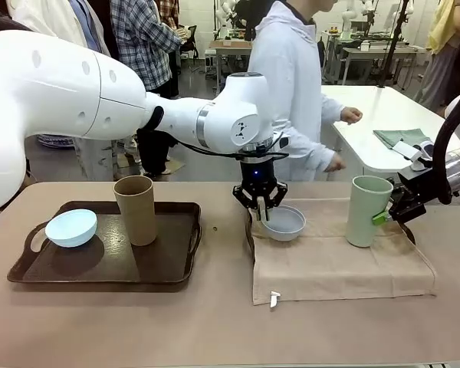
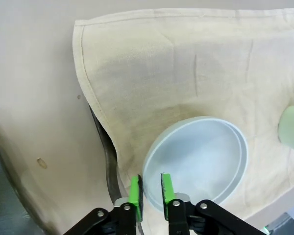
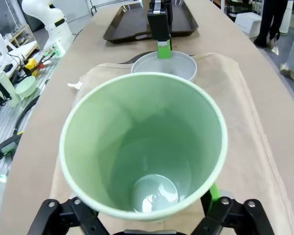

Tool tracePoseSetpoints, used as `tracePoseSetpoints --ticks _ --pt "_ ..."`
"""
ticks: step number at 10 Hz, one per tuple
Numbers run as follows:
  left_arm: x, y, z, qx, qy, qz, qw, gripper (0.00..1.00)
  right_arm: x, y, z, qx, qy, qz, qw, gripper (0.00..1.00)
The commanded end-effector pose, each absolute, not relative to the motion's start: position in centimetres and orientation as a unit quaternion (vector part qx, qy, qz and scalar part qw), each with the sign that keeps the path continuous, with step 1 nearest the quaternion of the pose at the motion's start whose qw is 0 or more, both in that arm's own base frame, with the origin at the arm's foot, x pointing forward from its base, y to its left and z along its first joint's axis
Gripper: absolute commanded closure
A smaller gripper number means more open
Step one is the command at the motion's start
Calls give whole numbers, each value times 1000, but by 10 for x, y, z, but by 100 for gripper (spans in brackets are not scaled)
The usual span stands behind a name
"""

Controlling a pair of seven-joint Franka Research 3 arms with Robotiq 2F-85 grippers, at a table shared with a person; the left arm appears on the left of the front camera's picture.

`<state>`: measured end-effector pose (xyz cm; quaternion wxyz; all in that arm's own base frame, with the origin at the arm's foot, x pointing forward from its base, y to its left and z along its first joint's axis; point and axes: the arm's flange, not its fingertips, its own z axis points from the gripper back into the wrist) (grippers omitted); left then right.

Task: Set up a tray with a mat and arrange the tableware.
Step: Place the Picnic Bowl and Reusable plastic cup back onto the Handle tray in front of the human's position.

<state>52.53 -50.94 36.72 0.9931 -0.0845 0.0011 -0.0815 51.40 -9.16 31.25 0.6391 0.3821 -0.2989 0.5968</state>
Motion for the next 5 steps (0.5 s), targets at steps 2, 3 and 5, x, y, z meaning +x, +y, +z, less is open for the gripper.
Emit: tracePoseSetpoints --ticks 2,3,5 --pt "520 -509 377 -87 24 -93 992 0 514 -91 322 355 -282 604 656 0" --pt "515 -507 386 -81 24 -90 992 0 512 -93 331 343 -264 608 666 0" --pt "505 -499 407 -81 18 -96 992 37 502 -105 352 313 -236 616 683 0"
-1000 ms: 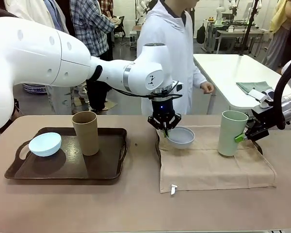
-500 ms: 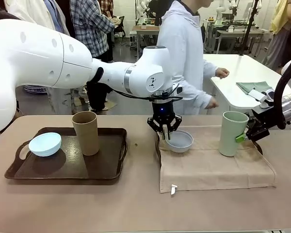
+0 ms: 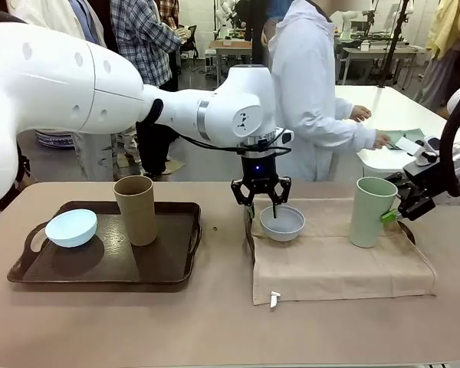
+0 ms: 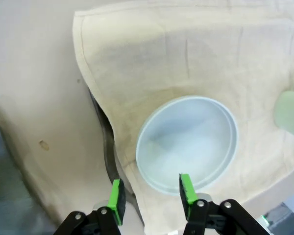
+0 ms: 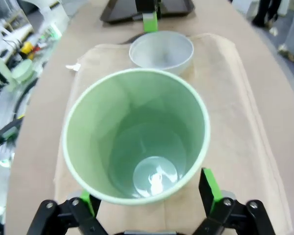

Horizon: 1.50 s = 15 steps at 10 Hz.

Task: Set up a tray with a mat and arrange the tableware.
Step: Place the Picnic Bowl and Reusable plastic cup back onto the Handle tray in front of the human's position.

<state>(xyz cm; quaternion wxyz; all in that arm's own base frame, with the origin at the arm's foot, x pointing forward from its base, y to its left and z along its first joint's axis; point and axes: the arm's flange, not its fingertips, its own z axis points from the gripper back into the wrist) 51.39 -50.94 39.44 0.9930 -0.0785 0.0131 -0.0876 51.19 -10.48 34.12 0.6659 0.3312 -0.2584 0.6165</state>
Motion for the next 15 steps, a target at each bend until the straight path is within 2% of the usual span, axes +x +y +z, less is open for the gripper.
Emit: tracePoseSetpoints --ticks 1,3,4,8,10,13,15 --pt "496 -497 421 -82 13 -101 991 28 499 -111 360 306 -230 619 686 0" --pt "480 -490 445 -82 13 -110 990 9 490 -119 384 288 -213 607 709 0" --pt "472 -484 457 -79 15 -119 990 21 486 -121 404 273 -204 586 735 0" --pt "447 -455 513 -71 -3 -165 984 21 476 -94 495 214 -138 471 845 0" --pt "437 -439 542 -60 -20 -169 984 21 472 -63 526 165 -80 424 887 0" --pt "413 -418 587 -41 -71 -162 983 21 467 -20 559 106 3 355 929 0" --pt "400 -403 614 -14 -93 -156 983 21 455 3 580 75 29 319 944 0"
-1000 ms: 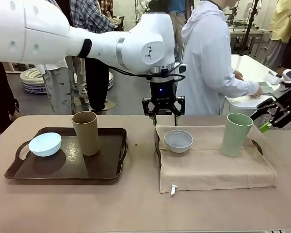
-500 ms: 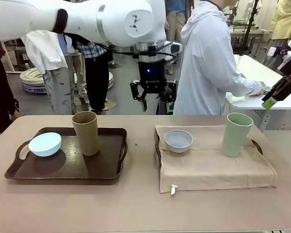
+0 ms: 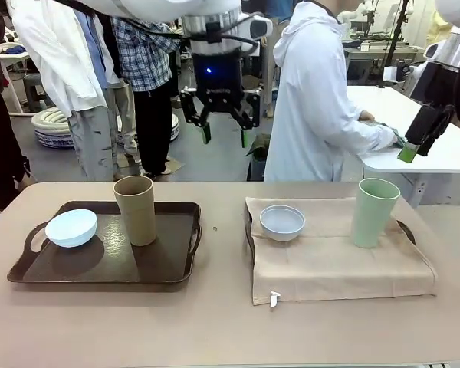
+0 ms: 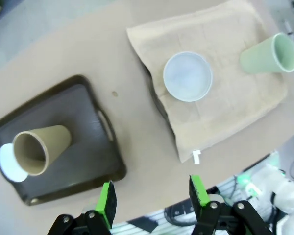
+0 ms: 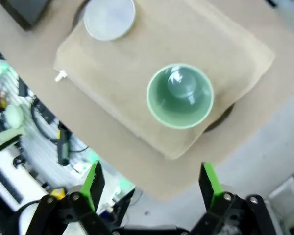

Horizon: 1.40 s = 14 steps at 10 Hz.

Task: Set up a tray with a mat and arrange the tableware.
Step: Place the Picnic Bowl and Reusable plastic cup back onto the Handle tray in front of the human's position, then pick up the Picnic Bowl and Reusable plastic cup from the Handle tray in front of the human's position and hold them in the air.

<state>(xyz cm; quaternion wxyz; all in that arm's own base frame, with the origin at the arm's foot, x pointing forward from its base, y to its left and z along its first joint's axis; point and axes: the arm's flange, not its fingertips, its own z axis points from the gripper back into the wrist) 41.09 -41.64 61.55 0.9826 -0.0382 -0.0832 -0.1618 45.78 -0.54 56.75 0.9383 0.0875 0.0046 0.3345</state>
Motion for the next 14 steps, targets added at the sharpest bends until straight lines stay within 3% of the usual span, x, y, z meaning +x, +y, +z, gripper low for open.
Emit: tracePoseSetpoints --ticks 1,2,4,14 --pt "396 -396 625 0 -91 -156 984 21 451 9 586 41 39 296 954 0" --pt "396 -390 630 9 -94 -144 985 21 453 7 589 -1 29 269 963 0" --pt "399 -398 635 -9 -92 -158 983 21 451 6 586 40 22 295 954 0" --pt "399 -398 635 -9 -92 -158 983 21 451 6 586 40 22 295 954 0"
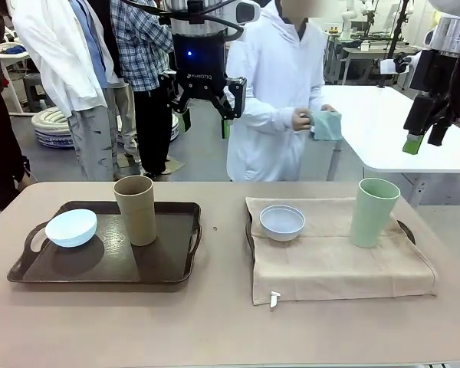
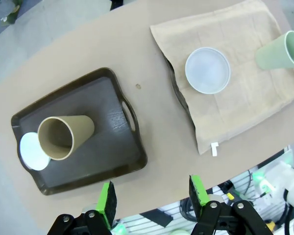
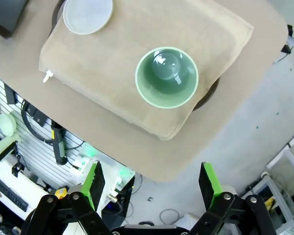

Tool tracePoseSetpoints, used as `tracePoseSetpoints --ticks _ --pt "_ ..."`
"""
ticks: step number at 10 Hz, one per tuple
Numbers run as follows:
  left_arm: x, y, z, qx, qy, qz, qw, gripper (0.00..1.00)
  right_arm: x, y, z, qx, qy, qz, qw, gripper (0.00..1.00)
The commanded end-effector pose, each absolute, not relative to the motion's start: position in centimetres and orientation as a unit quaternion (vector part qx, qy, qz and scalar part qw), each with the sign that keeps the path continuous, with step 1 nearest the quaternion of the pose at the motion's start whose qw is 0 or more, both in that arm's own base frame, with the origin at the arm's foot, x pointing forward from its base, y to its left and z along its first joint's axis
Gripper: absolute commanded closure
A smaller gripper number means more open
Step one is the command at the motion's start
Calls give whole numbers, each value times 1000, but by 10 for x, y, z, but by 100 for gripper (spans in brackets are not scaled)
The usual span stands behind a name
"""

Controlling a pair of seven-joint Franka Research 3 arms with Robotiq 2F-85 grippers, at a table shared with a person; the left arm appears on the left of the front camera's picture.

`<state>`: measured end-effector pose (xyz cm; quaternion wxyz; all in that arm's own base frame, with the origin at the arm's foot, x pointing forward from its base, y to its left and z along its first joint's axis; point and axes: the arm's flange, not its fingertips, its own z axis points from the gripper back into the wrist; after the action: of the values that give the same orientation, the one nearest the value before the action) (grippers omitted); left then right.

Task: Set up a tray with a mat and arrange the tableware.
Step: Pick up the Picnic Bowl and Reusable plastic cup from the Handle tray in front of the human's position and hold them in the air.

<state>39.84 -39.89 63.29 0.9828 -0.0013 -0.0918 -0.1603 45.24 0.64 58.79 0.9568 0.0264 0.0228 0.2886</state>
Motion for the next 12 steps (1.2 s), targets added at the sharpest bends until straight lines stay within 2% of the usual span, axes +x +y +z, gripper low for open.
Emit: tracePoseSetpoints --ticks 1,4,5,6,9,12 --pt "399 -398 635 -9 -92 -158 983 21 451 6 586 40 22 295 954 0" --pt "398 -399 633 -1 -92 -160 983 21 452 7 588 27 23 289 957 0" --pt "403 -392 624 -18 -81 -181 980 21 454 10 579 11 24 247 969 0" --pt "402 -373 610 -37 -52 -183 981 21 452 13 569 -4 22 217 976 0" --pt "387 -304 606 1 -19 -211 977 21 445 -1 558 -31 27 181 983 0" --pt "379 -198 615 -25 -16 -161 986 21 442 -19 545 -24 36 162 986 0"
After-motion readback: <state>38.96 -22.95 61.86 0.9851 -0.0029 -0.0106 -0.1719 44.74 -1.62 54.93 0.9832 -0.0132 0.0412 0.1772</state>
